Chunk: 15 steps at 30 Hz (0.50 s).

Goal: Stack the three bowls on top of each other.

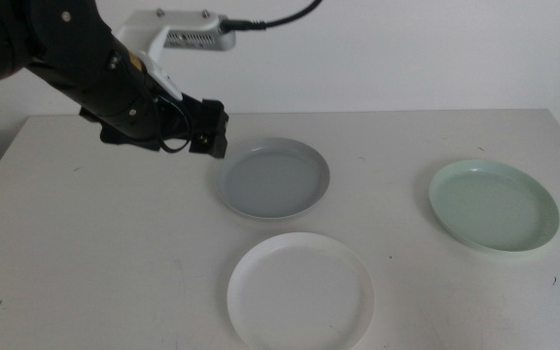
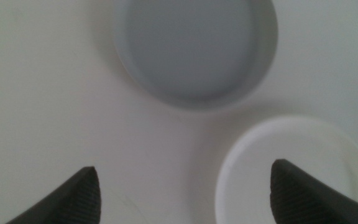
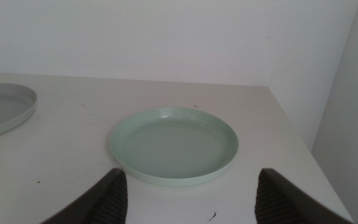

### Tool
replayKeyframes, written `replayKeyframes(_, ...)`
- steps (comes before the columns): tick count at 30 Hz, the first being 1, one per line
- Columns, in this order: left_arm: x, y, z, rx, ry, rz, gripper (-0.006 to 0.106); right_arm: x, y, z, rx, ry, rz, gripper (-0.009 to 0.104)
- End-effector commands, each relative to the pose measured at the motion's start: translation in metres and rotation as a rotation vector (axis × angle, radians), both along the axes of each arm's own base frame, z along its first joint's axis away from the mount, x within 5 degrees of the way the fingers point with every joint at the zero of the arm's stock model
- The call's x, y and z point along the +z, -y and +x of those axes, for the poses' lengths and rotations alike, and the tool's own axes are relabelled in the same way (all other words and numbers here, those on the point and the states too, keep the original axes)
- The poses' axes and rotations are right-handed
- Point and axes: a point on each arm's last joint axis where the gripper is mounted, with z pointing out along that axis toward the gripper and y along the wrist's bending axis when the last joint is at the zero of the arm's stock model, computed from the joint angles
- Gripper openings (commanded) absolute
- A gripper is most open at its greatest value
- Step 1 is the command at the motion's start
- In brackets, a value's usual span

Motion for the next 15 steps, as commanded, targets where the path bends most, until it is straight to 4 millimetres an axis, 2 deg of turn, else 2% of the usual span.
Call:
replayKeyframes(1,0.032,-0.002,-0.002,0.035,0.163,-0.053,0.105,0.01,-0.001,-0.002,0.008,0.11,-0.014,0.052)
replayKeyframes(7,0.036,-0.002,0.012,0.092,0.185,-0.037,0.105,0.01,-0.001,-0.002,0.008,0.11,-0.014,0.052)
replayKeyframes(15,0.031,0.012,0.055,0.097,0.137,0.033,0.105,0.01,-0.001,-0.002,0.008,0.11,-0.014,0.052)
